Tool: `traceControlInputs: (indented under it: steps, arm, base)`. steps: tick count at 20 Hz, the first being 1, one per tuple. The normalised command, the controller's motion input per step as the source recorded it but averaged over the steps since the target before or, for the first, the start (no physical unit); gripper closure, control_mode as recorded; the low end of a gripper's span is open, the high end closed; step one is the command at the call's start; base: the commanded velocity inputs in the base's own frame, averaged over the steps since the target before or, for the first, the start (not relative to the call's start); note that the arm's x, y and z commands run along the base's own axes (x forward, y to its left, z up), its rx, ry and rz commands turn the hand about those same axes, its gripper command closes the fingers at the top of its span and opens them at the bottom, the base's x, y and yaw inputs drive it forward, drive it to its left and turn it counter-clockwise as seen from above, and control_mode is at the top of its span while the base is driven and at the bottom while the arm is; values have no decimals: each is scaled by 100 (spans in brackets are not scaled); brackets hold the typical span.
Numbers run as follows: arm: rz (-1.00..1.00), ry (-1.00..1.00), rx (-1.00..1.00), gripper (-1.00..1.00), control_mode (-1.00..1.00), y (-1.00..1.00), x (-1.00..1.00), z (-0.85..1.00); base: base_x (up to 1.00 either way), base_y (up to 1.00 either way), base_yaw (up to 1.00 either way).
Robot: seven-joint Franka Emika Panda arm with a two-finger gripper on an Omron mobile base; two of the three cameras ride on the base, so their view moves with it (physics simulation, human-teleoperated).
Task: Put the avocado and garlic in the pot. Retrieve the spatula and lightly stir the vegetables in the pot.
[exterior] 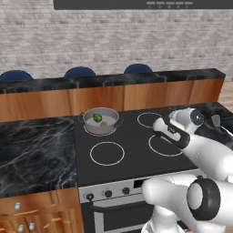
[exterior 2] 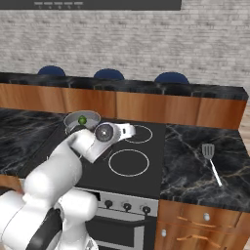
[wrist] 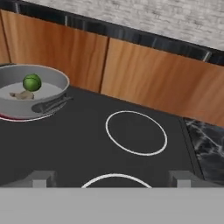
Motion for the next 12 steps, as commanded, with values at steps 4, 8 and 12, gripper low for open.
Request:
traceControlInputs:
  steps: [4,8,12]
  arm:
    - [0,28,-22,-100,-100,-100,20,37]
    - [0,46,-9,-100,-100,-100,20,5]
    - [1,55,2,-100,-100,-100,4,-31]
  base:
    - [0,0,0]
    - [0,0,0]
    - [0,0,0]
